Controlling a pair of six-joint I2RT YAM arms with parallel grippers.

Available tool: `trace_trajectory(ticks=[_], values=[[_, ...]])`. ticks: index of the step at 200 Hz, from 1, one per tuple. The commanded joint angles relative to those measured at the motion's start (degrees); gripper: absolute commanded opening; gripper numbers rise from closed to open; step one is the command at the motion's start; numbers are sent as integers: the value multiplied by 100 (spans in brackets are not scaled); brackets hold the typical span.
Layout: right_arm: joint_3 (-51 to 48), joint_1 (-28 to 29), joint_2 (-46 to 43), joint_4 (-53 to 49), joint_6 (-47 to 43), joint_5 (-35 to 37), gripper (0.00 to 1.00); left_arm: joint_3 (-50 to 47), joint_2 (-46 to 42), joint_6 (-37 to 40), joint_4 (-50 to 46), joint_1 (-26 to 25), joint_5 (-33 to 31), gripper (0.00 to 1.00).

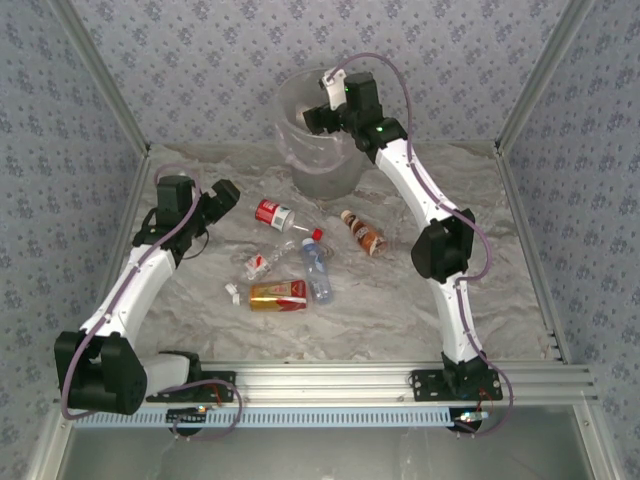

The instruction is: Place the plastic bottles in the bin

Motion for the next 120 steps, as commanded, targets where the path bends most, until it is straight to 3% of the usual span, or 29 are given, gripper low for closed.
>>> trace_trajectory(ticks=[1,120], values=[[237,10,31,-323,-93,-64,90,43,49,122,-25,38,92,99],[-109,213,-784,-433,-127,-72,94,3,213,113,38,26,122,99]])
